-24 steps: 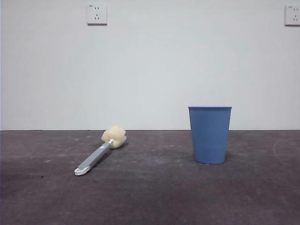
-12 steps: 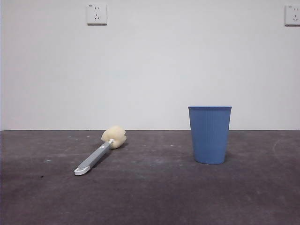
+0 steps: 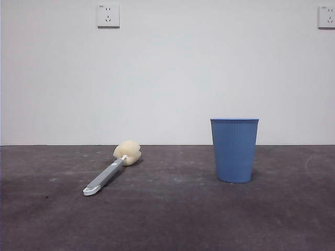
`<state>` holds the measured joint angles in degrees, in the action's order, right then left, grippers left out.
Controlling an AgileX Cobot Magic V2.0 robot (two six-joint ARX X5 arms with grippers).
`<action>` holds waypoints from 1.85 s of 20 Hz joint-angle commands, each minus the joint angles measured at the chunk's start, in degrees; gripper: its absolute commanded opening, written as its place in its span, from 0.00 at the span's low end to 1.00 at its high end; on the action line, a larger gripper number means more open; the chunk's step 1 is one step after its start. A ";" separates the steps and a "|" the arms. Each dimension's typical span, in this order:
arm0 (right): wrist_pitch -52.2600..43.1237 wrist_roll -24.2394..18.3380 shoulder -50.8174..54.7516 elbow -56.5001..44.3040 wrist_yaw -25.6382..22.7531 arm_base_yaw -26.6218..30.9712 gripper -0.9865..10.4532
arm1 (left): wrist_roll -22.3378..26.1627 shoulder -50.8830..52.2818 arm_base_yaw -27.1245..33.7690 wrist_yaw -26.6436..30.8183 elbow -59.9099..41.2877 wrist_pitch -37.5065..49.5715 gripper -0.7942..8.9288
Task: Pick up the cup brush,pick up the cup,insert the brush into the cup,clean the cup,put the cup brush back,put the cup back to the fixed position on the table
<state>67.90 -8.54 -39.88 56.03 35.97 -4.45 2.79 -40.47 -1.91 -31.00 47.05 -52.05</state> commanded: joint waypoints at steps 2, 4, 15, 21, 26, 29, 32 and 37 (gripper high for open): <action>-0.17 0.55 -0.46 0.07 0.07 -0.09 0.58 | -3.58 -5.05 -4.22 3.72 0.31 4.17 0.61; -0.22 0.59 -0.72 0.07 0.04 -0.09 0.58 | -4.98 -7.85 -7.13 6.08 0.31 6.58 0.61; -0.26 1.62 -1.11 0.07 0.07 -0.09 0.58 | -16.90 -38.21 -26.51 29.70 5.22 25.51 0.60; -0.26 1.64 -1.11 0.07 0.07 -0.13 0.58 | -17.00 -52.09 -28.15 34.49 13.07 25.46 0.60; -0.46 1.64 -1.11 0.07 0.07 -0.13 0.58 | -18.29 -56.96 -28.15 36.76 13.92 28.22 0.60; -0.61 1.64 -1.11 0.07 0.07 -0.13 0.58 | -18.67 -58.82 -28.15 37.03 13.92 28.61 0.60; -0.76 1.64 -1.11 0.07 0.07 -0.13 0.58 | -19.58 -59.69 -28.15 37.40 13.92 29.29 0.60; -0.81 1.73 -1.11 0.07 0.09 -0.13 0.58 | -19.65 -61.33 -28.15 39.85 13.92 28.83 0.60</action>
<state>67.46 -7.25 -41.04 56.03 35.97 -4.49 -16.21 -101.03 -29.87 8.54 61.08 -23.11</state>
